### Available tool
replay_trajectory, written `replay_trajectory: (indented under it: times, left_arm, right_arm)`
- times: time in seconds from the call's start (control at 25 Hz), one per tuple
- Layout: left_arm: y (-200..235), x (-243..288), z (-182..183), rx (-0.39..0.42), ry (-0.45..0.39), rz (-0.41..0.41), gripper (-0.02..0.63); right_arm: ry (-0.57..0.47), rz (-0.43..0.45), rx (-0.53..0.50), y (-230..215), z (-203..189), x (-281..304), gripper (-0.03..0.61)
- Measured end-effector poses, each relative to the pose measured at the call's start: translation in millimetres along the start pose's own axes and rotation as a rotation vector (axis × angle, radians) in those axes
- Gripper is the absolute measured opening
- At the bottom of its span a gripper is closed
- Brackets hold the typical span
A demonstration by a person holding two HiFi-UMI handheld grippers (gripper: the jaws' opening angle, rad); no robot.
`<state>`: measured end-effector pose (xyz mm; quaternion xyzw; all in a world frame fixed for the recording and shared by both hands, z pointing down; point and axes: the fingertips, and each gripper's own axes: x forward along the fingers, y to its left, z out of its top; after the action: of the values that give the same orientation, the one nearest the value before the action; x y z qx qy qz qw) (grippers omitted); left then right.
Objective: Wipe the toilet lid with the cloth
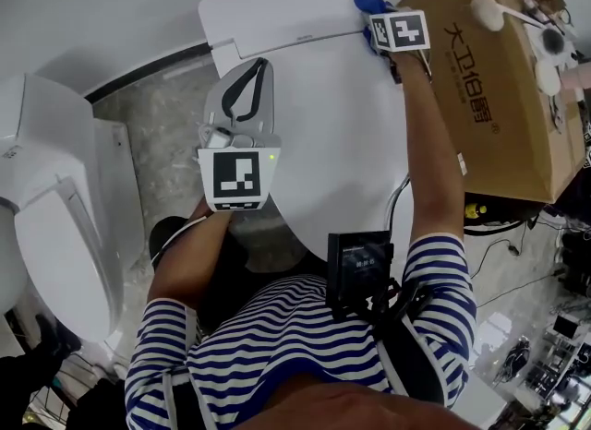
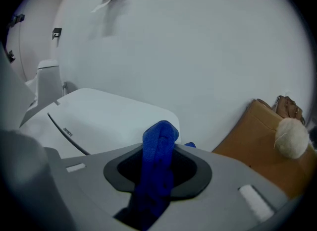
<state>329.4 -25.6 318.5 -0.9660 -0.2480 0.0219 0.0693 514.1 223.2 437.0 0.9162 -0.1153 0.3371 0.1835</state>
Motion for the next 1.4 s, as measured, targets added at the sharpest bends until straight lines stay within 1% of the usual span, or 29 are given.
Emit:
replay_trajectory:
  times: [0.28,0.56,0.8,1.08,1.4]
  left_arm:
    - [5.0,-9.6,3.9,0.000,-0.008,0.007,0.003]
    - [12.8,-28.5,9.5,-0.003,-0.024,0.023,0.003]
    - [21.6,-48.3,12.4,0.004,-0.031,0.047,0.003]
    - [38.2,-73.5,17.0,-0.004,-0.029,0.073,0.003]
    - [57.0,-93.1,20.7,0.002,-0.063,0.105,0.003]
  right_arm:
    - [0.007,0.030,-0.052,33.1,10.5,-1.8,0.126]
    - [-0.005,0.097,-0.135,93.2,28.3,-8.6,0.126]
    - [-0.029,0.186,-0.184,151.9,46.1,-15.9,0.126]
    - [-0.047,0.259,-0.236,214.1,63.2,-24.3,0.123]
    - [-0.060,0.393,-0.272,284.3,76.0,-37.9,0.121]
